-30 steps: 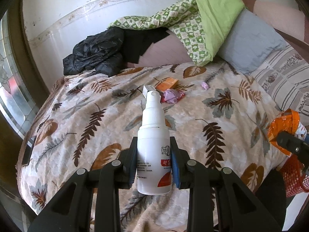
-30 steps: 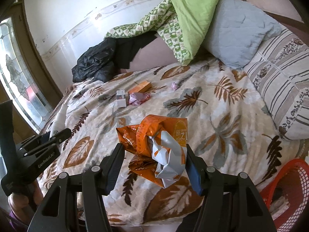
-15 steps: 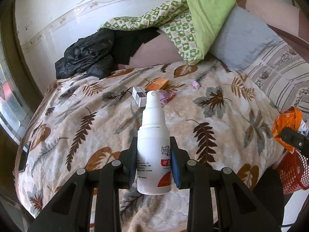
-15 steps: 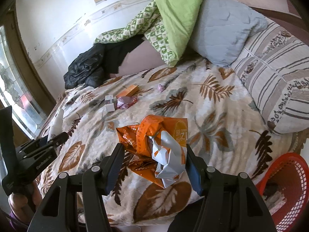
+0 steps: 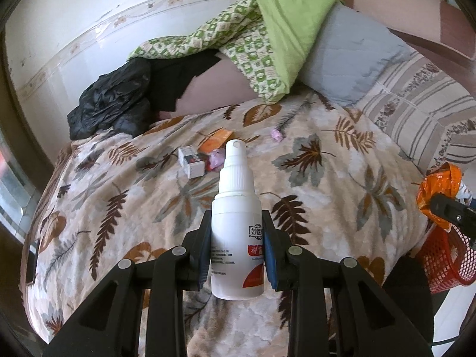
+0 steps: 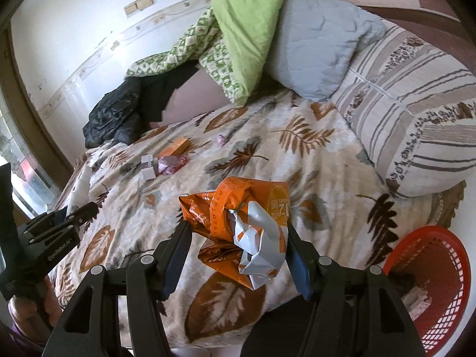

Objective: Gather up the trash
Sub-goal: 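Carry the spray bottle and orange wrapper over to the red basket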

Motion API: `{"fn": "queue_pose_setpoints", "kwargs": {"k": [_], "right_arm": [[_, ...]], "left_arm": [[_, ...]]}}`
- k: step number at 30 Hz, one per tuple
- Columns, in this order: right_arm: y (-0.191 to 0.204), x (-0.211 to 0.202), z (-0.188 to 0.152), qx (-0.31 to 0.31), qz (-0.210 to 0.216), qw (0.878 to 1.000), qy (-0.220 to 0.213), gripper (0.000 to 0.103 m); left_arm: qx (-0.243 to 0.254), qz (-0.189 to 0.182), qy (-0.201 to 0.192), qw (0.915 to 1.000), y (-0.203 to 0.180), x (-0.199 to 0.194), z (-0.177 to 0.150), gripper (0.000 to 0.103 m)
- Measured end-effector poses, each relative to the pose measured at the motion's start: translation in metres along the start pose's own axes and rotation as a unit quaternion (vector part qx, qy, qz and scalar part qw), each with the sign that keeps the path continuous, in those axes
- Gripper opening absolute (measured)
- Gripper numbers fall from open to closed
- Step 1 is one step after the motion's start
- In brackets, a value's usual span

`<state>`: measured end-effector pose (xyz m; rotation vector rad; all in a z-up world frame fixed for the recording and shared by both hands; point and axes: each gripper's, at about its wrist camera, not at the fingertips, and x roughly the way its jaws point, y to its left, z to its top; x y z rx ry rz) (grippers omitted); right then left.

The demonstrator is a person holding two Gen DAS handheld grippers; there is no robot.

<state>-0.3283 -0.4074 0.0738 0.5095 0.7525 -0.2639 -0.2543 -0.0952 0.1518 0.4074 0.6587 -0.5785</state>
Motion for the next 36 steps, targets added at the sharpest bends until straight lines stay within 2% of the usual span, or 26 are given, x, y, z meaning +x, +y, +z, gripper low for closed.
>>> {"fn": "queue_pose_setpoints", "kwargs": {"k": [19, 26, 36], "right_arm": [[-0.058, -0.020, -0.012, 0.059, -0.046, 0.997, -0.011, 0.065], [-0.077, -0.030, -0.017, 0.075, -0.062, 0.995, -0.015, 0.065], [-0.113, -0.049, -0.028, 0.107, -0.095, 0.989, -0.023, 0.065]], "left_arm": [[0.075, -0.057, -0.011, 0.9955, -0.077, 0.000, 0.010, 0.029], [0.107, -0.082, -0.020, 0.9907, -0.110, -0.004, 0.014, 0.029], [0.154, -0.128, -0.026, 0.9793, -0.164, -0.010, 0.016, 0.029]]}}
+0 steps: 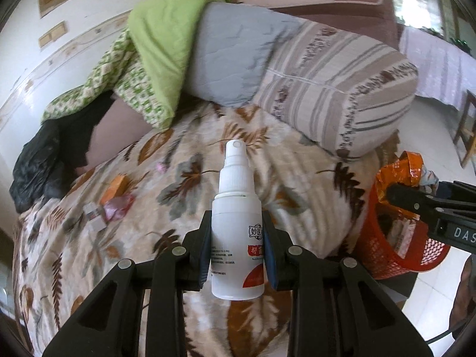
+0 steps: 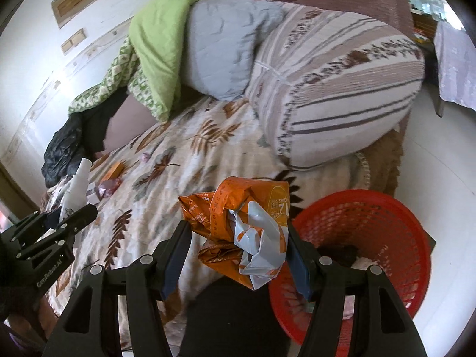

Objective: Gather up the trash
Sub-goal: 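Carry the spray bottle and orange wrapper over to the red basket, then open both tools over the red basket to drop the bottle and wrapper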

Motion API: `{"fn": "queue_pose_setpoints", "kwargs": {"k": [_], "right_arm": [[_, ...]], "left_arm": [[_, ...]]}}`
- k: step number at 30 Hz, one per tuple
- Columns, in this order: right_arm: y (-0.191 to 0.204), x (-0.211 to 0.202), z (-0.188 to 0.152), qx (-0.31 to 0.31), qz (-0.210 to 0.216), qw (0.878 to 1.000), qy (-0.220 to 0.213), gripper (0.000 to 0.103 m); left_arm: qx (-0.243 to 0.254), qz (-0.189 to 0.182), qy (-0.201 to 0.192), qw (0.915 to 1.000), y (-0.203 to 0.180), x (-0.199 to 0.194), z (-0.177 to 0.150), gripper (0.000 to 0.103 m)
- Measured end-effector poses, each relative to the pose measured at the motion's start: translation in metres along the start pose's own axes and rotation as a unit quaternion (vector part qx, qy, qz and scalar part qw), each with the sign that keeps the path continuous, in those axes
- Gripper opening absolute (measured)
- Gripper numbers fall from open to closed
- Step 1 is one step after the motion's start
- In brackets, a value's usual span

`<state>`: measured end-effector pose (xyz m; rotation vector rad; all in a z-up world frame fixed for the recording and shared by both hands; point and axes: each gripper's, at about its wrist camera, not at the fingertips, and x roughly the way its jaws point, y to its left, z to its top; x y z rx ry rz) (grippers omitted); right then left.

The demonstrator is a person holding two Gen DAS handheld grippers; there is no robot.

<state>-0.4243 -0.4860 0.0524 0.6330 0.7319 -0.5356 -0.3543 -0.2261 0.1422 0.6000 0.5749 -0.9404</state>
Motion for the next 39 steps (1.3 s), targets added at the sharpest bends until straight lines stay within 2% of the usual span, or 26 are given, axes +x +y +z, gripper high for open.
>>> {"fn": "queue_pose_setpoints", "kwargs": {"k": [8, 12, 18, 24, 27, 30, 31, 33, 34, 39], "right_arm": [[-0.045, -0.016, -0.003, 0.042, -0.037, 0.998, -0.015, 0.065], [-0.068, -0.024, -0.006, 0.065, -0.057, 0.996, -0.022, 0.065], [-0.099, -0.034, -0.010, 0.097, -0.084, 0.991, -0.029, 0.065], [-0.117, -0.040, -0.016, 0.107, -0.103, 0.989, -0.026, 0.065], [-0.125, -0.041, -0.018, 0.117, -0.105, 0.987, -0.026, 0.066], [-0.133, -0.040, -0.019, 0.127, -0.105, 0.986, -0.025, 0.067], [-0.134, -0.039, -0.019, 0.130, -0.104, 0.986, -0.025, 0.067], [-0.136, -0.036, -0.020, 0.138, -0.097, 0.985, -0.021, 0.069], [-0.137, -0.035, -0.020, 0.140, -0.096, 0.985, -0.018, 0.070], [-0.140, -0.033, -0.019, 0.155, -0.104, 0.982, -0.016, 0.077]], "left_arm": [[0.042, -0.039, -0.005, 0.9983, -0.044, 0.006, 0.016, 0.029], [0.052, -0.074, -0.005, 0.9959, -0.067, 0.010, 0.028, 0.029], [0.074, -0.136, 0.010, 0.9880, -0.110, 0.021, 0.044, 0.029], [0.104, -0.182, 0.013, 0.9778, -0.150, 0.030, 0.051, 0.029], [0.108, -0.199, 0.020, 0.9739, -0.163, 0.037, 0.052, 0.029], [0.107, -0.201, 0.024, 0.9736, -0.168, 0.044, 0.053, 0.029], [0.106, -0.199, 0.024, 0.9740, -0.169, 0.045, 0.053, 0.031], [0.102, -0.196, 0.027, 0.9750, -0.169, 0.048, 0.053, 0.055], [0.095, -0.198, 0.024, 0.9753, -0.167, 0.048, 0.053, 0.060], [0.087, -0.205, 0.020, 0.9745, -0.160, 0.044, 0.053, 0.065]]}}
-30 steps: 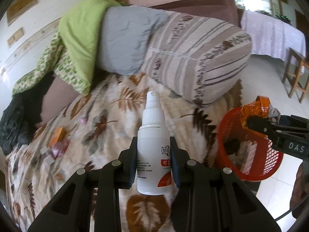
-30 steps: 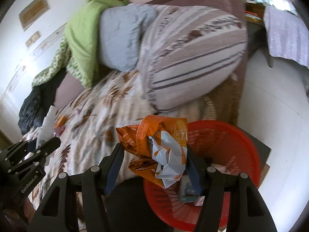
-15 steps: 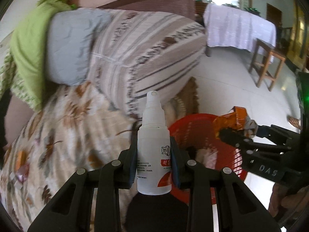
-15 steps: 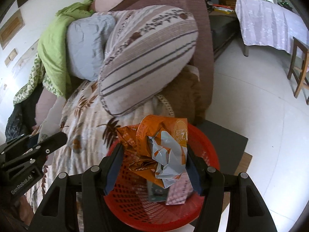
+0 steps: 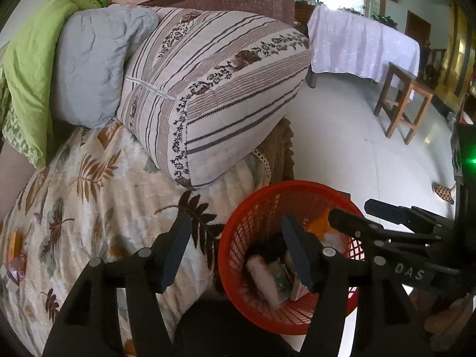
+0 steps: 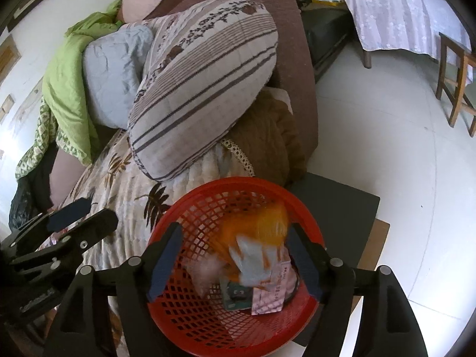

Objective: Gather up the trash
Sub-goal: 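Open both tools over the red basket to drop the bottle and wrapper, then move both tools back to the remaining trash on the bed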

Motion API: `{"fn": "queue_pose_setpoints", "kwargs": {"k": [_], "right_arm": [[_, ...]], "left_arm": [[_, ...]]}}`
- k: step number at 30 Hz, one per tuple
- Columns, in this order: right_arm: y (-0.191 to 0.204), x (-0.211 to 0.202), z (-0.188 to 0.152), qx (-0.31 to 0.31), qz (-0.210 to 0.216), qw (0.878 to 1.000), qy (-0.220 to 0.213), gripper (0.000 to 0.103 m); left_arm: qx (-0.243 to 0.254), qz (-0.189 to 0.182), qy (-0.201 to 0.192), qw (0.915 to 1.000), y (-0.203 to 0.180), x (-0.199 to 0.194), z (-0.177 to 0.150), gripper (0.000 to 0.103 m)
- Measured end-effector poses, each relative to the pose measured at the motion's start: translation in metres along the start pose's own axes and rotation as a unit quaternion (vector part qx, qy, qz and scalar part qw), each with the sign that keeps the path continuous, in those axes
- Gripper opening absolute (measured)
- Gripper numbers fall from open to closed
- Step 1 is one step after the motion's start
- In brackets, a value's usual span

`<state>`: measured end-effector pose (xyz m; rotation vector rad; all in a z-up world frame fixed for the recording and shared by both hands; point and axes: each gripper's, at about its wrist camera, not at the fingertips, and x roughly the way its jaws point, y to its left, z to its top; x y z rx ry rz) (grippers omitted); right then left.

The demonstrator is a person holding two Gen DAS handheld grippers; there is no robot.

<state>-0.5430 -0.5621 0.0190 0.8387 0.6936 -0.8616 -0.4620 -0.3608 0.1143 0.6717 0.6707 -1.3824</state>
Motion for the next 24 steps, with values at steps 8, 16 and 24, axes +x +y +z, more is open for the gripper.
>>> {"fn": "queue_pose_setpoints", "kwargs": {"k": [8, 16, 24], "right_arm": [[0.013, -0.004, 0.002, -0.011, 0.000, 1.000, -0.006, 0.077], [0.049, -0.009, 0.002, -0.049, 0.016, 0.999, -0.014, 0.077], [0.120, -0.001, -0.011, -0.118, 0.063, 0.991, 0.003, 0.077]], "left_arm": [[-0.023, 0.030, -0.016, 0.9992, 0.023, -0.020, -0.007, 0.076], [-0.072, 0.100, -0.029, 0.9920, 0.075, -0.053, -0.026, 0.080], [-0.139, 0.166, -0.029, 0.9758, 0.147, -0.088, -0.064, 0.080]]}}
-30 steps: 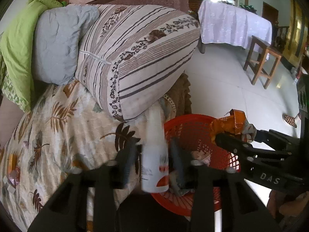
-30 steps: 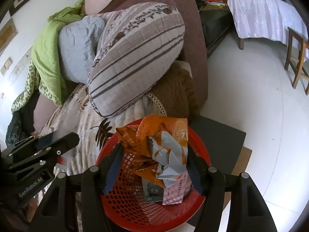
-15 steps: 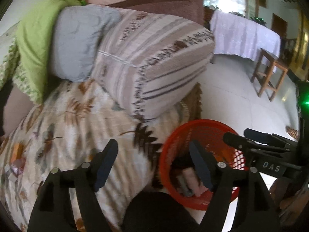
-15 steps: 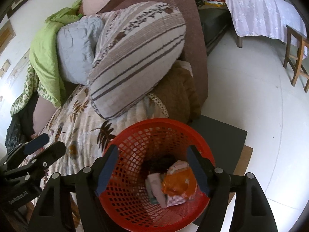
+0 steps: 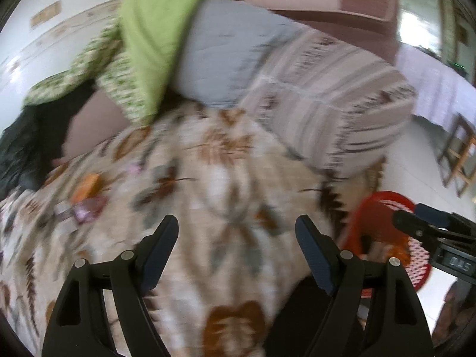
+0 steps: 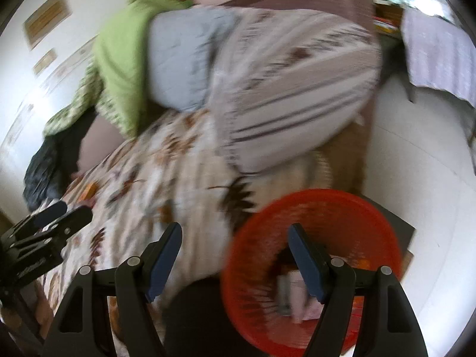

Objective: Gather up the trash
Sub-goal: 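Move both tools back to the remaining trash on the bed, then grasp the white medicine box with the left tool while the right tool grasps the pink-red wrapper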

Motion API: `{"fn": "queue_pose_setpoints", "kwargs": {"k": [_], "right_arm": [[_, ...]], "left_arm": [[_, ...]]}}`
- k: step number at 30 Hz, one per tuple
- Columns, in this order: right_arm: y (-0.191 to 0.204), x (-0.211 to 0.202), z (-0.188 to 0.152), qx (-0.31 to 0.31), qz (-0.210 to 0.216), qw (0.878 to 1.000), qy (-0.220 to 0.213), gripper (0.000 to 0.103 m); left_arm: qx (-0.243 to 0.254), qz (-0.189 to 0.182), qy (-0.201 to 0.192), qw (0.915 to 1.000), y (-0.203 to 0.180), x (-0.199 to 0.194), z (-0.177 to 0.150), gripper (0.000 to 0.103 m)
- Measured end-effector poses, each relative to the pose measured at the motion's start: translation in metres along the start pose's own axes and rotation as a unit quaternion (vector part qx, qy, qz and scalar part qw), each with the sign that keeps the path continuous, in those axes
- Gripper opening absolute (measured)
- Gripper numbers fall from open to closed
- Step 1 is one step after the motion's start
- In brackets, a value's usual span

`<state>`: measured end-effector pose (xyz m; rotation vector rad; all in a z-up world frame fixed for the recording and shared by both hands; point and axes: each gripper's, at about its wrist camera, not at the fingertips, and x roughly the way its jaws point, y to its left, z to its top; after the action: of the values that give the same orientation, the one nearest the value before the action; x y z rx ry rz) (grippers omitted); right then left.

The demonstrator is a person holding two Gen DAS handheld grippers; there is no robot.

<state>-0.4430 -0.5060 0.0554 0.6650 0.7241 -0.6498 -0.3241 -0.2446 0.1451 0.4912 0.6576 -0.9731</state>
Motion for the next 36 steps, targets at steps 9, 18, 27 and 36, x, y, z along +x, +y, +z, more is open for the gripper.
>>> {"fn": "queue_pose_setpoints", "kwargs": {"k": [9, 18, 27, 36], "right_arm": [[0.095, 0.027, 0.001, -0.085, 0.072, 0.994, 0.019, 0.078], [0.164, 0.057, -0.010, -0.163, 0.117, 0.978, 0.048, 0.080], [0.179, 0.094, -0.018, -0.163, 0.129, 0.974, 0.090, 0.080], [0.187, 0.128, -0.023, -0.167, 0.125, 0.970, 0.122, 0.080]], "left_arm": [[-0.081, 0.102, 0.000, 0.9915, 0.115, -0.012, -0.021, 0.080], [-0.152, 0.199, 0.038, 0.9674, 0.243, 0.018, -0.031, 0.080], [-0.218, 0.218, 0.098, 0.9464, 0.352, 0.106, -0.015, 0.080], [-0.271, 0.160, 0.128, 0.9404, 0.384, 0.167, -0.025, 0.080]]}}
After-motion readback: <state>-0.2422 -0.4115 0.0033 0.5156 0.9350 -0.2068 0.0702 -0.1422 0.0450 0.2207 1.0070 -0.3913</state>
